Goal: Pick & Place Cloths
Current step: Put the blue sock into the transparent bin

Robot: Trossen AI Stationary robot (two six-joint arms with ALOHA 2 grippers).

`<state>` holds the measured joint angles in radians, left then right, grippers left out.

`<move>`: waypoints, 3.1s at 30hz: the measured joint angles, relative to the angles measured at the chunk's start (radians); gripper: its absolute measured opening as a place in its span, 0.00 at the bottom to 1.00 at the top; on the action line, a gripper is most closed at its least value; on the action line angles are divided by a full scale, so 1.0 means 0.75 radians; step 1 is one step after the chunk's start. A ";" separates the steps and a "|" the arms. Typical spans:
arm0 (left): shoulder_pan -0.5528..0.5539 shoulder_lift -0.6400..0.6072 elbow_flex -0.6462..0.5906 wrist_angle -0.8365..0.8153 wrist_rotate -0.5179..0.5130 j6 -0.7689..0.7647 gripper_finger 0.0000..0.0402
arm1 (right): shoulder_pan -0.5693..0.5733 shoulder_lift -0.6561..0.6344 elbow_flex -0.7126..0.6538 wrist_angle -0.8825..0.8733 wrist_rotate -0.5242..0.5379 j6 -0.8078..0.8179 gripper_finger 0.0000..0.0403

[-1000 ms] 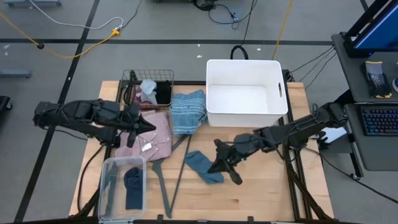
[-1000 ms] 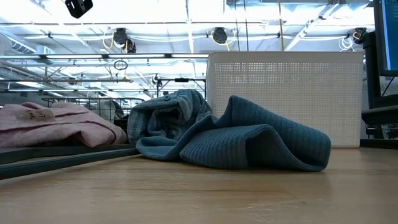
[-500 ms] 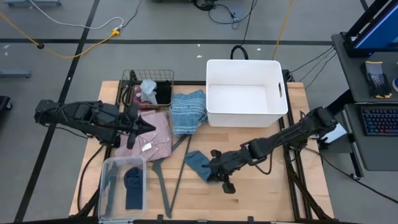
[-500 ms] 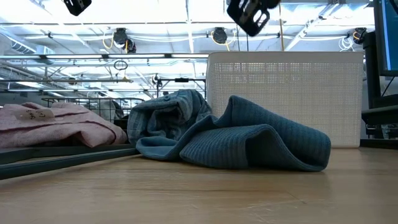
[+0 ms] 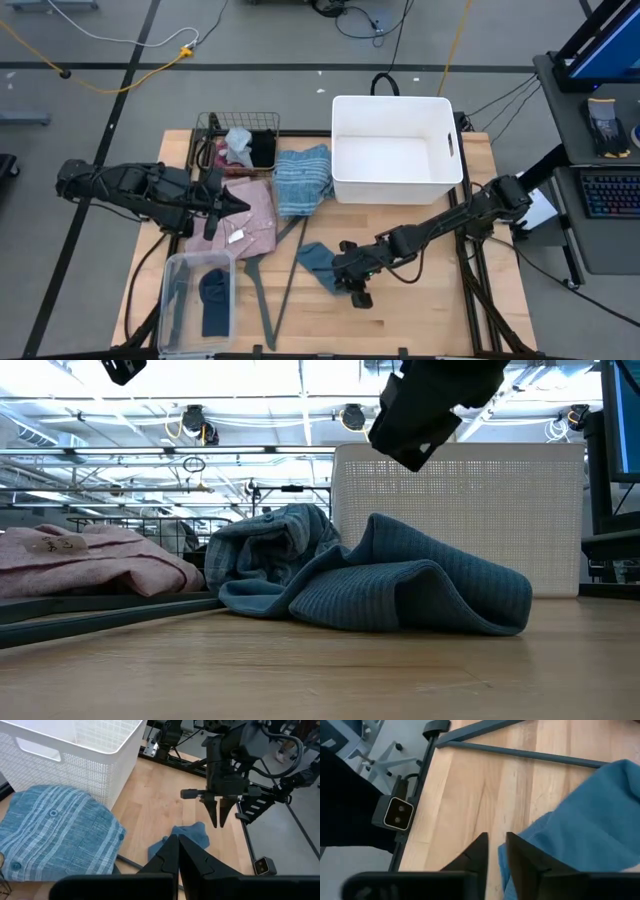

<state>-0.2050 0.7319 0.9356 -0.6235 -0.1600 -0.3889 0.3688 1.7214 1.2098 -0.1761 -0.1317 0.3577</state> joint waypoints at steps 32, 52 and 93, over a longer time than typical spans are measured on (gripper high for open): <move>0.001 0.002 0.000 -0.003 -0.034 -0.002 0.02 | -0.025 0.111 -0.040 -0.056 0.103 -0.215 0.52; 0.001 0.002 0.000 -0.003 -0.034 -0.012 0.01 | -0.040 0.147 -0.079 -0.049 0.105 -0.136 0.24; 0.001 0.002 0.000 -0.012 -0.033 0.023 0.06 | -0.095 -0.509 -0.002 0.543 -0.334 -0.199 0.00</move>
<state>-0.2047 0.7330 0.9356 -0.6327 -0.1848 -0.3715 0.2975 1.3397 1.2083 0.2315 -0.3822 0.2085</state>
